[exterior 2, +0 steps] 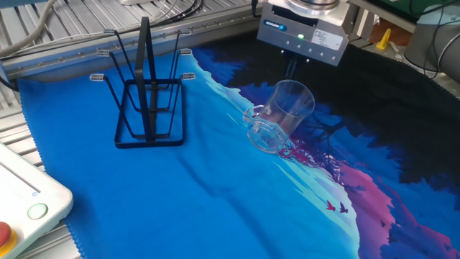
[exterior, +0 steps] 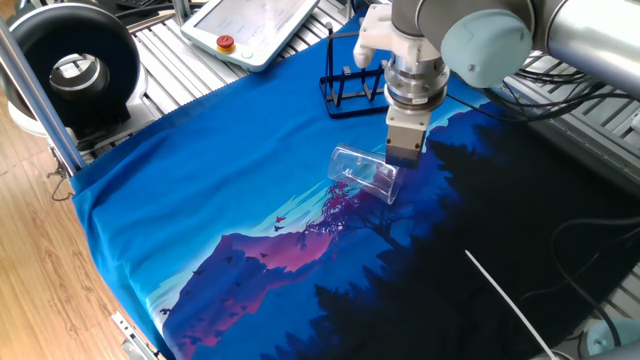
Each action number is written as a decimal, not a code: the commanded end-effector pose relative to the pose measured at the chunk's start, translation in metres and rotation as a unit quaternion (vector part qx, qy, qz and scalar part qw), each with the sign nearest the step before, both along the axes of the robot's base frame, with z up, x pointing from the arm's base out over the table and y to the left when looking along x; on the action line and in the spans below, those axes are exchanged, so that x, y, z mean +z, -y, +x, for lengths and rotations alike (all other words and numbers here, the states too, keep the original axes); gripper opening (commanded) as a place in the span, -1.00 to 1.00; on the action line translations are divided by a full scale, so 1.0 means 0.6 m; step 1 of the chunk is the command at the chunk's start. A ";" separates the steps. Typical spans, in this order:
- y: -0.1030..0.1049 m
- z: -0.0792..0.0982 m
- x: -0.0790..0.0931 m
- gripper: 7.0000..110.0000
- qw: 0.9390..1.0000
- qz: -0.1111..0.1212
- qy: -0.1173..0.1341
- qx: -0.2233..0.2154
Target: Put the cup on the cup rack
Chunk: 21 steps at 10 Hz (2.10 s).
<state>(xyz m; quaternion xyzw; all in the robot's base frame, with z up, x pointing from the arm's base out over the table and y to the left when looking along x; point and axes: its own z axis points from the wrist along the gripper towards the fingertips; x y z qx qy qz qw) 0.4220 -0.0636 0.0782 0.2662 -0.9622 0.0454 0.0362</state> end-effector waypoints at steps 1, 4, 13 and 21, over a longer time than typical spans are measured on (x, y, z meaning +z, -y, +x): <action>-0.028 -0.004 0.000 -1.00 0.999 0.031 -0.006 -0.011; -0.030 0.001 -0.005 -1.00 0.999 0.035 -0.005 -0.011; -0.012 -0.011 0.003 -1.00 1.000 0.021 -0.011 -0.006; -0.010 -0.011 -0.012 -1.00 1.000 0.029 -0.011 -0.004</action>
